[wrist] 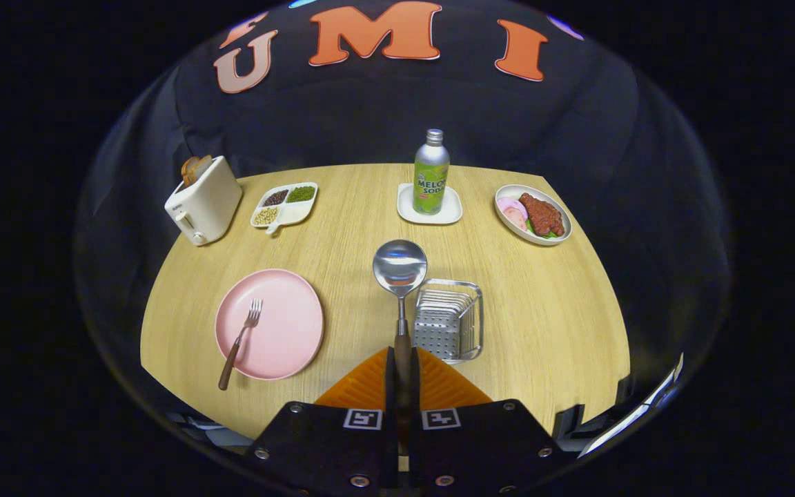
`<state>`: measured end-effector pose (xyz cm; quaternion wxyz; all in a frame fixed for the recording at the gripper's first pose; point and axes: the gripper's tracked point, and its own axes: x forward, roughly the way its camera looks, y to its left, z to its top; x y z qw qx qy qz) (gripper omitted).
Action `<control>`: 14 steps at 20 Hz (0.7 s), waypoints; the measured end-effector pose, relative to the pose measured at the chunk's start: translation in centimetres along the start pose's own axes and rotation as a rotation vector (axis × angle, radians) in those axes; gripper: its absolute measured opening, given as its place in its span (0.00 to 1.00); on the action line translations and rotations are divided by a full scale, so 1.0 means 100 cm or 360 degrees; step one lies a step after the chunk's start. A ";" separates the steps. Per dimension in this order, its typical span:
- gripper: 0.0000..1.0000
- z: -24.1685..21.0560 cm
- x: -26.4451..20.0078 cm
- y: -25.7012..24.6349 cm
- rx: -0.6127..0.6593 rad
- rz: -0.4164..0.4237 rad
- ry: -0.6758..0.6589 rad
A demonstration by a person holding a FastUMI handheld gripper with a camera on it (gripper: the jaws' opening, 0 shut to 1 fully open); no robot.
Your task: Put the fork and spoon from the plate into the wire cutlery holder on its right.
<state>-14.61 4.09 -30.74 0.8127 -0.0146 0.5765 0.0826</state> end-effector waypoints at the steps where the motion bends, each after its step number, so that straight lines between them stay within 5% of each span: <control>1: 0.07 -0.002 -0.001 -0.007 0.0001 -0.0015 0.0037; 14: 0.07 -0.026 0.028 -0.053 -0.0333 -0.0068 0.0531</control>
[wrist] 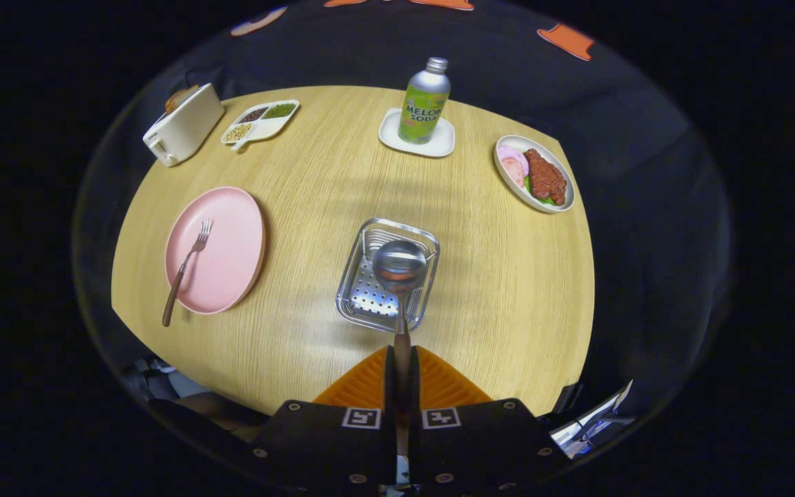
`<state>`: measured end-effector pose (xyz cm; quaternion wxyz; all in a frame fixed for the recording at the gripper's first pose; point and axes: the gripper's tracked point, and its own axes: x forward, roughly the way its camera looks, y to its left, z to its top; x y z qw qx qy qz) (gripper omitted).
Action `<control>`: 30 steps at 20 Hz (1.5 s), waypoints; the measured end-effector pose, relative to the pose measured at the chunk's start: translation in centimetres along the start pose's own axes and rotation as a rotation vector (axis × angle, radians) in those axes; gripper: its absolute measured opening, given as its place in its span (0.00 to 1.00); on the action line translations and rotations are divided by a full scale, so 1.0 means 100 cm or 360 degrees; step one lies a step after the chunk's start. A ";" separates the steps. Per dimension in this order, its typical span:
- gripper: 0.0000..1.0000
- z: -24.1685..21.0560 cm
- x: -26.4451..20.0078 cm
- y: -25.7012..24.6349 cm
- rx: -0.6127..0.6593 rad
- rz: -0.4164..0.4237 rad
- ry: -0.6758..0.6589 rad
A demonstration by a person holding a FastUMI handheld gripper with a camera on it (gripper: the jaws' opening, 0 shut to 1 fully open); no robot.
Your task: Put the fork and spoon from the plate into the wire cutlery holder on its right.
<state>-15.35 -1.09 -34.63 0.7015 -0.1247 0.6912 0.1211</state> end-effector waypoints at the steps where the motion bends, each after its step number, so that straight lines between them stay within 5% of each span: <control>1: 0.07 0.001 0.004 -0.001 -0.0004 -0.0006 0.0034; 7: 0.09 0.012 0.021 0.008 0.0027 0.0071 0.0155; 16: 0.11 0.051 0.015 0.004 0.0253 0.0120 -0.0054; 27: 0.15 0.141 -0.095 -0.014 0.0458 -0.0013 -0.1173; 29: 0.20 0.148 -0.121 -0.015 0.0452 -0.0070 -0.1345; 30: 0.30 0.150 -0.134 -0.017 0.0445 -0.0111 -0.1412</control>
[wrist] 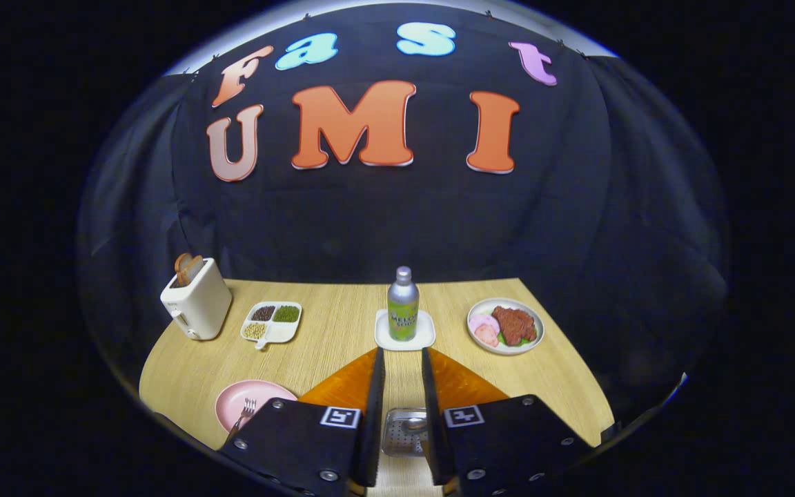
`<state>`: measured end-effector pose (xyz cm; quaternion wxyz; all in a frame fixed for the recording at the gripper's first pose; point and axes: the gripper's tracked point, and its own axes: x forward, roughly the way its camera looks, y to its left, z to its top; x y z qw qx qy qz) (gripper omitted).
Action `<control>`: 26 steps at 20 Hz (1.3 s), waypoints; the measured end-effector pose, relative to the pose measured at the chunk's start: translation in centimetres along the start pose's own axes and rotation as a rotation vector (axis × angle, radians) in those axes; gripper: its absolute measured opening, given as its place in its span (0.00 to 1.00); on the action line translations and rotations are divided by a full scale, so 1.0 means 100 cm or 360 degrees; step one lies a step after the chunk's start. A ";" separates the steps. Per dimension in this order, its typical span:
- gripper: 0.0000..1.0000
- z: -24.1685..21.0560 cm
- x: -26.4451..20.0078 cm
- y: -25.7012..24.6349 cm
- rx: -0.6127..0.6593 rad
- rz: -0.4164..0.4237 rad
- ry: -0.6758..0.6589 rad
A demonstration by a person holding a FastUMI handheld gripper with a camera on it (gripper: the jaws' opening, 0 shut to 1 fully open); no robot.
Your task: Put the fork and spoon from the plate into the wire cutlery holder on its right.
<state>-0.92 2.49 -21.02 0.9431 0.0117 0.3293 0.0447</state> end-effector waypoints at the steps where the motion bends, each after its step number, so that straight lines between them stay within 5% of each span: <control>1: 0.37 0.014 -0.005 0.000 -0.0015 -0.0025 -0.0085; 8: 0.80 0.097 -0.050 0.008 0.0040 -0.0140 -0.0577; 16: 0.97 0.094 -0.060 0.084 0.0042 0.0039 -0.0762; 26: 0.97 0.050 -0.050 0.182 0.0027 0.0189 -0.0640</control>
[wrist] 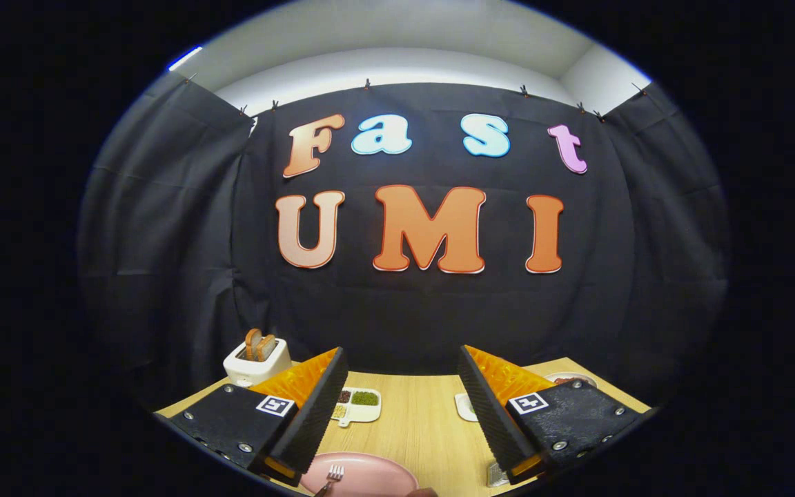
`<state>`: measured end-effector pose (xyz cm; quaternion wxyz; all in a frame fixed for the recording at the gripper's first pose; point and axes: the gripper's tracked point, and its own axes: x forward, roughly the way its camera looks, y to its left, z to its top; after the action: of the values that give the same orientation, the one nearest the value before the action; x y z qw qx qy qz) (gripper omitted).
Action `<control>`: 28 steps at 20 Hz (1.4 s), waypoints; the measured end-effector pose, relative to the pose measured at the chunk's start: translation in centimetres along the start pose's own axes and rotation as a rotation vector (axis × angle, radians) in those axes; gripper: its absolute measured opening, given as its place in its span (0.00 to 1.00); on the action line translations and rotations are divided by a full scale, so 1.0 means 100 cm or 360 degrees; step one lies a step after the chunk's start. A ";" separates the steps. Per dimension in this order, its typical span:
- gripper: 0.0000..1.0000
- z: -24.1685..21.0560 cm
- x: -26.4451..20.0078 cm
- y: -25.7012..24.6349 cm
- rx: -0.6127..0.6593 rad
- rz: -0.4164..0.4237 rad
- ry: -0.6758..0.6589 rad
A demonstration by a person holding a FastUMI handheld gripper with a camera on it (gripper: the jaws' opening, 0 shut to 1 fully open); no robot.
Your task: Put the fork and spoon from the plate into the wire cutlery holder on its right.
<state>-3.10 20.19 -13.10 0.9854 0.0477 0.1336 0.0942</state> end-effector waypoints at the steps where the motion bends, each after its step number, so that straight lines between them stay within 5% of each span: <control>1: 0.97 -0.015 0.001 0.002 -0.0005 0.0007 0.0044; 10: 0.98 -0.164 -0.024 0.068 0.0026 0.0152 0.0706; 19: 0.95 -0.276 -0.058 0.080 -0.0016 0.0190 0.1305; 25: 0.78 -0.318 -0.082 0.082 -0.0126 0.0227 0.1594; 28: 0.61 -0.322 -0.087 0.081 -0.0046 0.0212 0.1670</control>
<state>-21.47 28.58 -40.82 0.7785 -0.0110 0.6042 0.1696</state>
